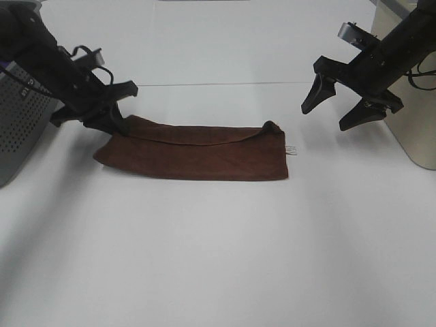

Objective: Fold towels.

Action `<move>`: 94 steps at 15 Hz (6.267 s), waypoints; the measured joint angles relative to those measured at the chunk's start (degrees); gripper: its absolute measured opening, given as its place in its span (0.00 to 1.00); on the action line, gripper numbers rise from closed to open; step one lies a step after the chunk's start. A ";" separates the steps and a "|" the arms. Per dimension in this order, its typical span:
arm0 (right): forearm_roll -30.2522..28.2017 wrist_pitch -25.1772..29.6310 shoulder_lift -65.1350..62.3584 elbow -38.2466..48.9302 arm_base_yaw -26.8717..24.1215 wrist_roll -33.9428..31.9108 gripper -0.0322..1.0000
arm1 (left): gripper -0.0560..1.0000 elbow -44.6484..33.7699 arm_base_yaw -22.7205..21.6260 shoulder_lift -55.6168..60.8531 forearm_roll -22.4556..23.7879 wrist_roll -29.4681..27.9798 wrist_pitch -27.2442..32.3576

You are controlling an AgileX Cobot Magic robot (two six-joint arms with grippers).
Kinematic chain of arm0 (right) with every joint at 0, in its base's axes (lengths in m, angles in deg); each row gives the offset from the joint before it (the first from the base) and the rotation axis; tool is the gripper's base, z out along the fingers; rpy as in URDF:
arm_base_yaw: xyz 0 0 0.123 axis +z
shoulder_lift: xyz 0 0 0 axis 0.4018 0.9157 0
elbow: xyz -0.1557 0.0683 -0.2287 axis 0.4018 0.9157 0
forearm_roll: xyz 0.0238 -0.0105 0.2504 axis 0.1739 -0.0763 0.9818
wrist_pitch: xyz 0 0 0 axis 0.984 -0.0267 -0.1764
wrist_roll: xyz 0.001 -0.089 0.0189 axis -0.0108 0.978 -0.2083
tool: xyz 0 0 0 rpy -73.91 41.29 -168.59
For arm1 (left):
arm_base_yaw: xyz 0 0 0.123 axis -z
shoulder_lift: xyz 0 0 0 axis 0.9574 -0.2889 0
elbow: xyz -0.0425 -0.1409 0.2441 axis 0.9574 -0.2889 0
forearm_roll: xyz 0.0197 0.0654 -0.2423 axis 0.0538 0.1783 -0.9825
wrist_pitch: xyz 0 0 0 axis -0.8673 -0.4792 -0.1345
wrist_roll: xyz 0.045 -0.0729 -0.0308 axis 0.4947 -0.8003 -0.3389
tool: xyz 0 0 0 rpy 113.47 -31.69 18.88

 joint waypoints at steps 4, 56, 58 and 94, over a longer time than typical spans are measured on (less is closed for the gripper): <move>0.00 0.00 0.00 0.00 0.00 0.00 0.79 | 0.09 5.04 -0.57 3.78 -0.17 -2.86 8.02; 23.95 -3.61 11.29 -5.04 7.79 16.39 0.70 | 0.65 9.97 5.73 -3.55 1.83 -3.15 0.97; 18.68 -5.21 11.29 -5.04 7.62 13.35 0.70 | 0.65 9.97 5.73 -3.55 1.83 -3.21 1.66; -25.90 7.91 -89.38 63.20 7.56 -10.26 0.70 | 0.65 -68.53 5.73 109.43 30.19 -9.68 14.38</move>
